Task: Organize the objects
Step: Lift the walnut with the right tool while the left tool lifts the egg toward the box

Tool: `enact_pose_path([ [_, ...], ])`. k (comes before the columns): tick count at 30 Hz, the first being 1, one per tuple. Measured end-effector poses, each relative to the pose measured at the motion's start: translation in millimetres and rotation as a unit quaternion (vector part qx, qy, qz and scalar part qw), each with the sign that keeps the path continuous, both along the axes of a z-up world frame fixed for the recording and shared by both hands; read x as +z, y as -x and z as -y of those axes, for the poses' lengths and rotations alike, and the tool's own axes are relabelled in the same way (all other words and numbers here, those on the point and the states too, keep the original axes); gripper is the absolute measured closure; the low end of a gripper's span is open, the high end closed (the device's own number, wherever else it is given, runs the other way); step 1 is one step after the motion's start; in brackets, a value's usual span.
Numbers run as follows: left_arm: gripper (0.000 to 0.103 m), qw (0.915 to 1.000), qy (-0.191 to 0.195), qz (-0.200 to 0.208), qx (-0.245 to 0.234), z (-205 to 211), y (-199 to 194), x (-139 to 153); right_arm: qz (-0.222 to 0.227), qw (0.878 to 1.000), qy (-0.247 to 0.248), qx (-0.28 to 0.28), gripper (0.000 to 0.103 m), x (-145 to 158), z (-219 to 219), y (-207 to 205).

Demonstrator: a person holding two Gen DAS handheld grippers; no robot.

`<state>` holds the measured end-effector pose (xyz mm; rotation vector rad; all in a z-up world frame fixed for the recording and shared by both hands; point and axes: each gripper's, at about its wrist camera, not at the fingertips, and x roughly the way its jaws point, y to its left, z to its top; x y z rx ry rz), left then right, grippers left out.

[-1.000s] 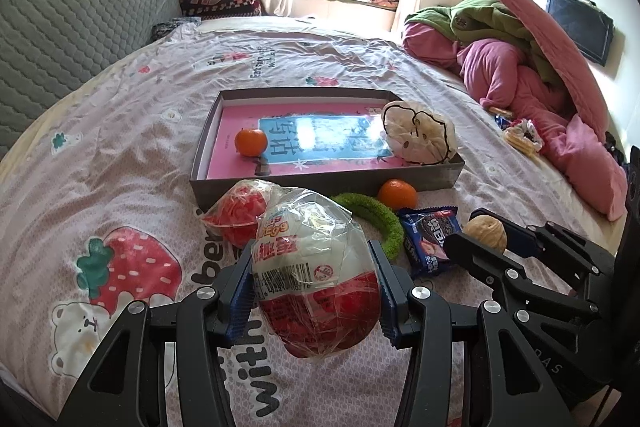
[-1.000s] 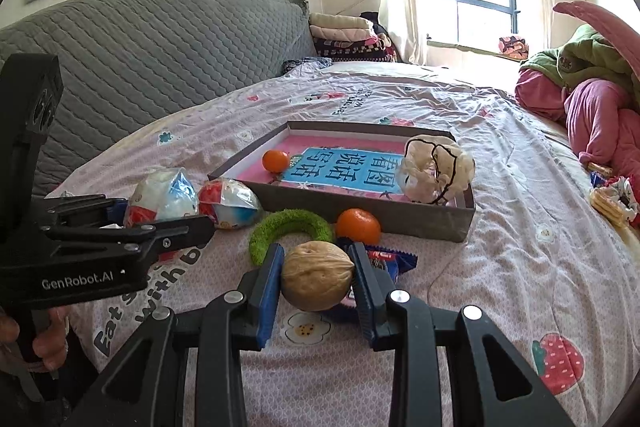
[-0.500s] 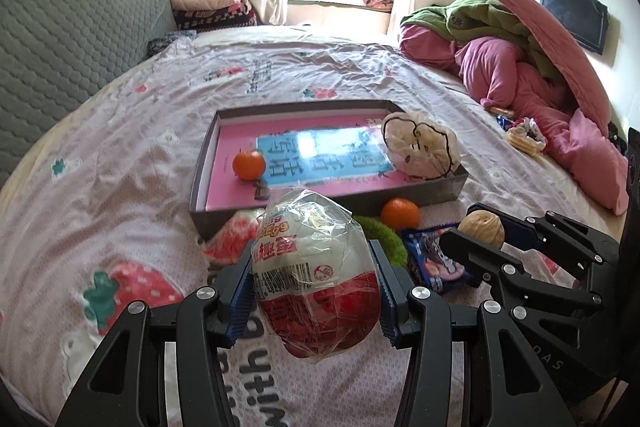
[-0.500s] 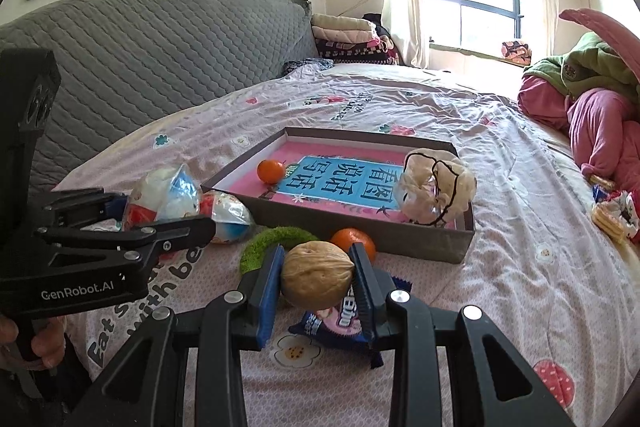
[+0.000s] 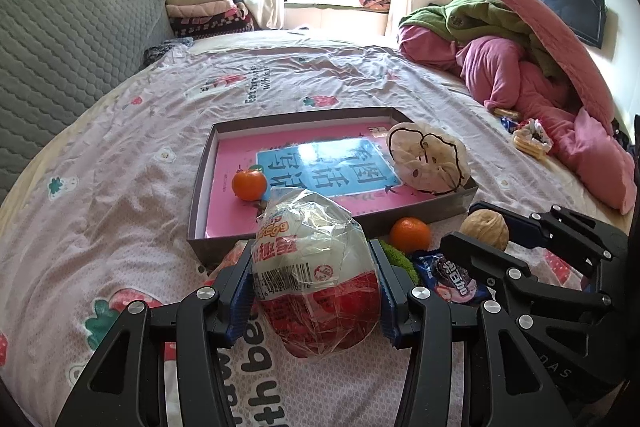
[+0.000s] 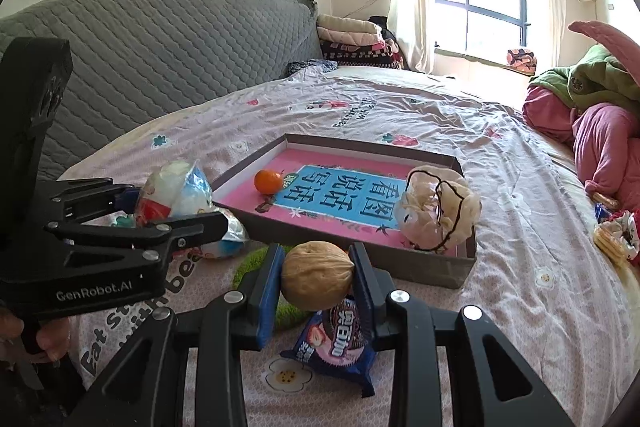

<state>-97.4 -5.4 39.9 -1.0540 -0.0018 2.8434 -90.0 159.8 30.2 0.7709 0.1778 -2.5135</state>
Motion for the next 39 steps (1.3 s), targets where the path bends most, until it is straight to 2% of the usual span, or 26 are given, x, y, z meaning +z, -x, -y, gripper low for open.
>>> enact_pose_path([
  [8,0.050,0.9999,0.016,-0.006,-0.001,-1.2,13.8,4.4,-0.009,1.000,-0.004,0.004,0.069,3.5,4.4,10.9],
  [24,0.050,0.9998,0.013,-0.014,0.002,12.9,38.9,19.4,-0.024,1.000,-0.008,0.000,0.069,11.2,7.7,29.3],
  [39,0.050,1.0000,0.001,0.004,-0.008,18.1,70.6,19.6,-0.029,1.000,-0.012,0.000,0.069,14.8,8.9,52.5],
])
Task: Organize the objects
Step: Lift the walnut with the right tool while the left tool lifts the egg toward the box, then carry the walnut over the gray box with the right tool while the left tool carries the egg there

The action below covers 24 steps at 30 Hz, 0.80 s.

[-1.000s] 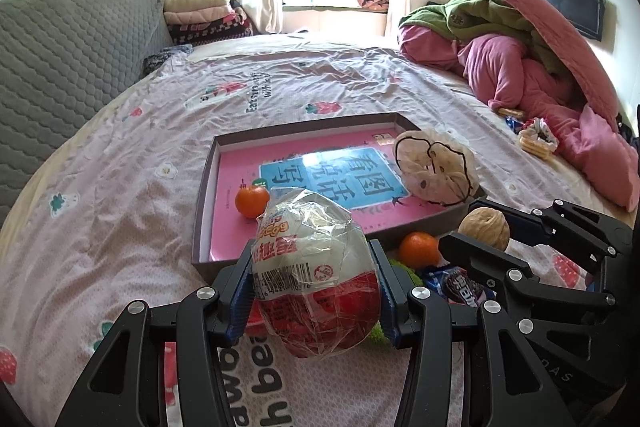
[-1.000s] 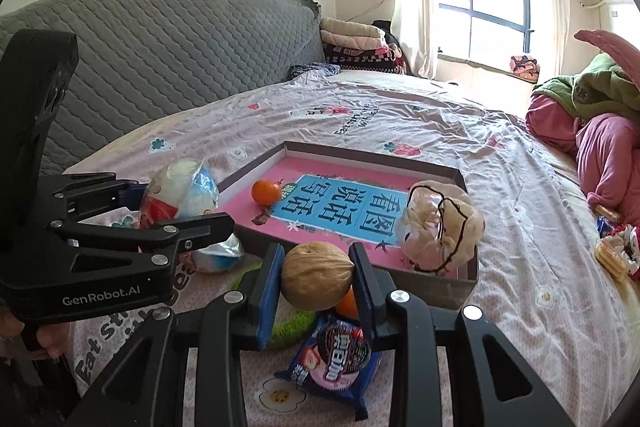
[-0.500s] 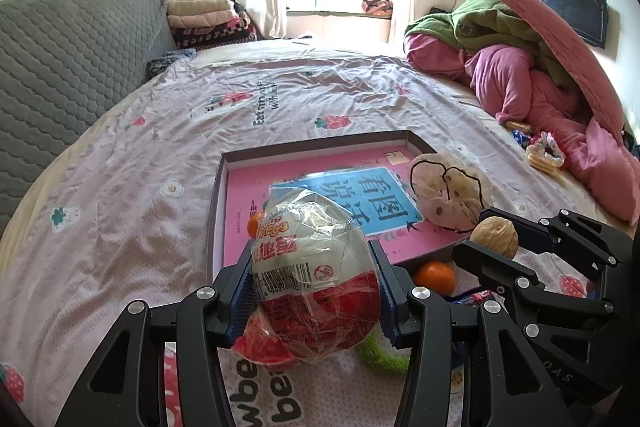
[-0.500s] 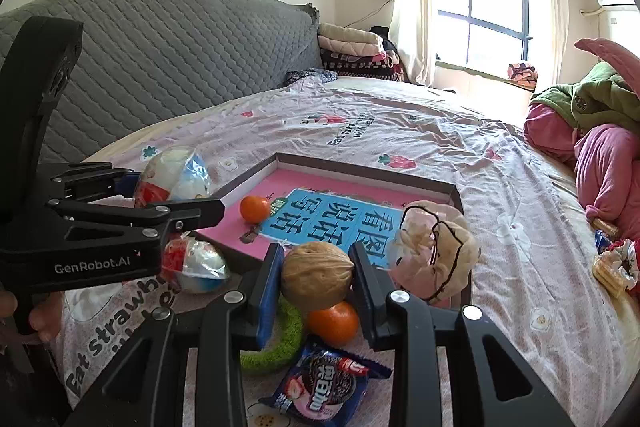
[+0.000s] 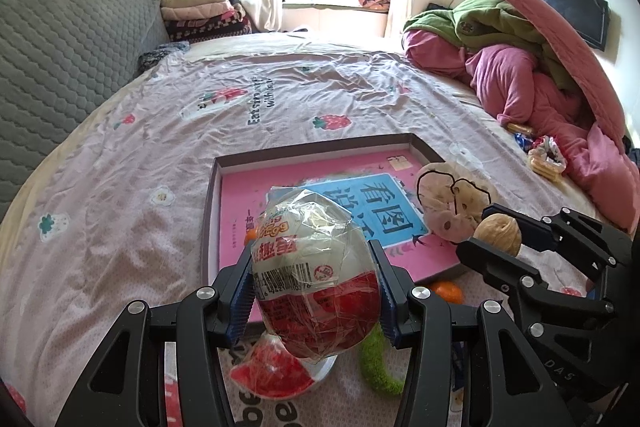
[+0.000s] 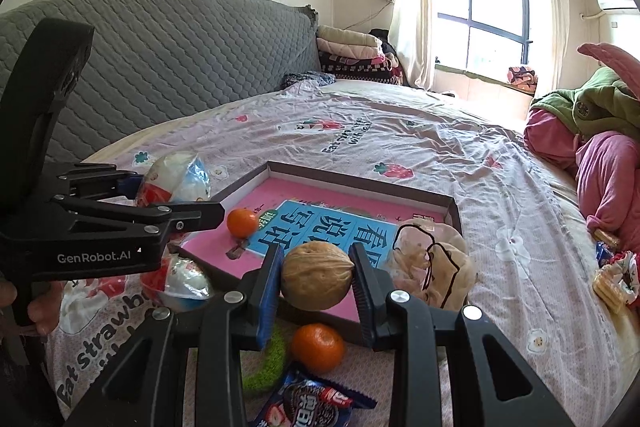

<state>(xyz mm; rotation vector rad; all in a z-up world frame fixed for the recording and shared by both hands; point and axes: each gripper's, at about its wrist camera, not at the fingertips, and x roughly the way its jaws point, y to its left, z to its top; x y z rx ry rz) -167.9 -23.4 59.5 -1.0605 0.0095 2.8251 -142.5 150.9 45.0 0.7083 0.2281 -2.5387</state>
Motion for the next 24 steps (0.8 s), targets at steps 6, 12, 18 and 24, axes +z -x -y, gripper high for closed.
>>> enact_pose_path([
  [6,0.050,0.9999,-0.006,0.005,-0.013,-3.1,16.1,4.5,0.001,1.000,0.001,-0.003,0.069,0.0,-0.1,10.3],
  [12,0.050,0.9999,-0.005,0.010,-0.012,-1.6,27.8,2.8,-0.002,1.000,0.000,-0.008,0.069,0.9,-0.1,22.9],
  [18,0.050,0.9999,-0.010,0.009,-0.007,4.2,34.1,2.1,-0.003,1.000,0.005,-0.012,0.069,2.5,-1.4,35.2],
  [24,0.050,0.9998,-0.019,-0.002,0.000,12.0,40.7,8.3,-0.007,1.000,0.001,-0.014,0.069,3.9,-2.0,43.1],
])
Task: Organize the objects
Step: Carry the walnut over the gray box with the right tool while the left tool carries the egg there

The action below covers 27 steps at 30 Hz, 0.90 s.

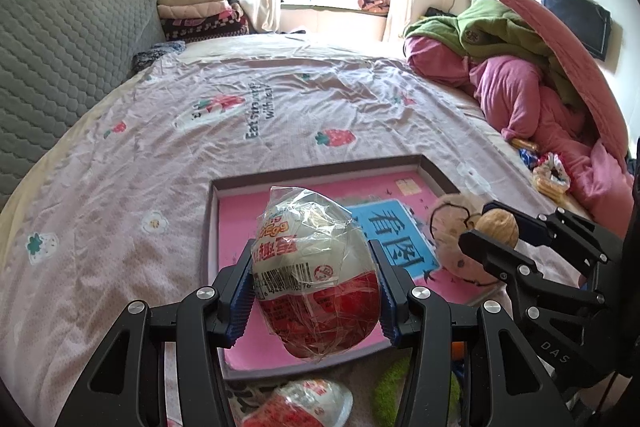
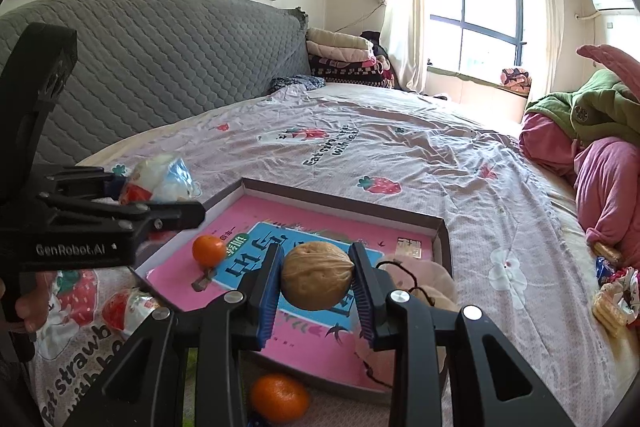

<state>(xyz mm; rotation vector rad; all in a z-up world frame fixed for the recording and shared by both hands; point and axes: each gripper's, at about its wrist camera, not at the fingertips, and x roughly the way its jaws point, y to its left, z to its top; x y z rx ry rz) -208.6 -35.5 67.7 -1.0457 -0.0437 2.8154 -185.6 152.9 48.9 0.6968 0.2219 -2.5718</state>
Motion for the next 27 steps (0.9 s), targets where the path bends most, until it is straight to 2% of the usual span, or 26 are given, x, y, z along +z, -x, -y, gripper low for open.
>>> enact_pose_path([
  [5,0.050,0.9998,-0.003,-0.015,0.012,9.4,4.7,7.8,-0.001,1.000,-0.003,-0.005,0.069,0.1,-2.8,9.1],
  [9,0.050,0.9992,0.018,-0.030,0.017,8.6,8.0,9.1,-0.003,1.000,-0.002,-0.010,0.069,2.1,-6.3,15.2],
  [12,0.050,0.9999,0.005,-0.010,0.006,6.3,14.3,1.0,-0.006,1.000,-0.005,-0.012,0.069,3.7,-8.4,18.2],
  [18,0.050,0.9996,0.027,0.008,-0.002,-6.1,17.8,-21.7,0.014,1.000,-0.015,-0.020,0.069,-10.7,-13.0,27.5],
  [27,0.050,0.9990,0.034,0.028,-0.013,-18.1,19.3,-44.7,0.031,0.999,-0.028,-0.011,0.069,-25.2,-8.0,23.7],
])
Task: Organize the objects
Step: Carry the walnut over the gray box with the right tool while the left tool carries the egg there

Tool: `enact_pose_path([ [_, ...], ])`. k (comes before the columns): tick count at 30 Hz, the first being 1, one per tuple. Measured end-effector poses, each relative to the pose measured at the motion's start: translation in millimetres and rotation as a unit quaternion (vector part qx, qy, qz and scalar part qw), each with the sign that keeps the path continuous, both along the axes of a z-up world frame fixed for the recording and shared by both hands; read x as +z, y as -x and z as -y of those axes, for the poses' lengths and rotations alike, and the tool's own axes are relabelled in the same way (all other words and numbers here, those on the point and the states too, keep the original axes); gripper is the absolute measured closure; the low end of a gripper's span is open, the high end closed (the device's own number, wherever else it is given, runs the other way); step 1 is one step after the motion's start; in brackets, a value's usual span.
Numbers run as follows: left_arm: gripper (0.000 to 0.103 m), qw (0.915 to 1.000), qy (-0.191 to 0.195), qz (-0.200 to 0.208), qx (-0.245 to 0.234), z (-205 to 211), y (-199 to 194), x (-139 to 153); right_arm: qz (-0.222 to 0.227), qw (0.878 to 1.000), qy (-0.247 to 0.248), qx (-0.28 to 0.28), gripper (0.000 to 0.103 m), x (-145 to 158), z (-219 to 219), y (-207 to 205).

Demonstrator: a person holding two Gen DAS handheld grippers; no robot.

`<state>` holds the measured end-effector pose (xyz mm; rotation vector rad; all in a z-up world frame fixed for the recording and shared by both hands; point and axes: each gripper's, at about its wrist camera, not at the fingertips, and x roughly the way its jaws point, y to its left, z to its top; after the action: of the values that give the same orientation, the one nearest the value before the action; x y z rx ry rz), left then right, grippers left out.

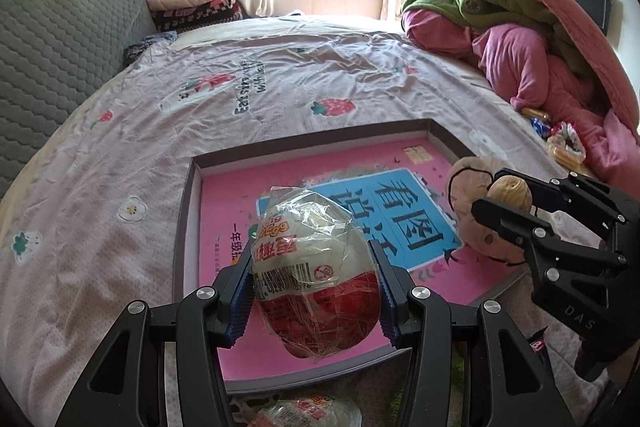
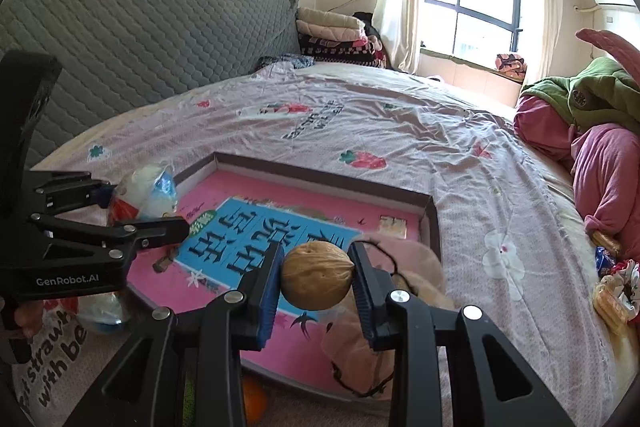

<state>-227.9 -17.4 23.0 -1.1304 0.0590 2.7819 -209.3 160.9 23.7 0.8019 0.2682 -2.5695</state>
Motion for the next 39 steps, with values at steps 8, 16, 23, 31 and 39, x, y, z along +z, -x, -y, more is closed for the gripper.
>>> enact_pose_path([
  [8,0.050,0.9994,0.002,0.026,-0.023,-12.5,0.5,-15.5,0.017,1.000,-0.007,0.002,0.069,-10.4,2.6,2.5],
  [16,0.050,0.9986,-0.006,0.042,-0.031,-16.2,1.2,-25.3,0.045,0.999,-0.005,0.003,0.069,-21.5,3.4,6.3],
  [23,0.050,0.9981,-0.001,0.049,-0.037,-20.6,-0.1,-31.0,0.057,0.998,-0.011,0.005,0.069,-28.6,6.8,7.3],
  [31,0.050,0.9980,0.004,0.053,-0.034,-18.9,2.4,-35.8,0.064,0.998,-0.020,0.009,0.069,-33.3,10.0,8.7],
  [39,0.050,0.9974,0.005,0.064,-0.032,-17.6,4.9,-39.1,0.079,0.996,-0.028,0.016,0.069,-39.0,13.5,11.1],
])
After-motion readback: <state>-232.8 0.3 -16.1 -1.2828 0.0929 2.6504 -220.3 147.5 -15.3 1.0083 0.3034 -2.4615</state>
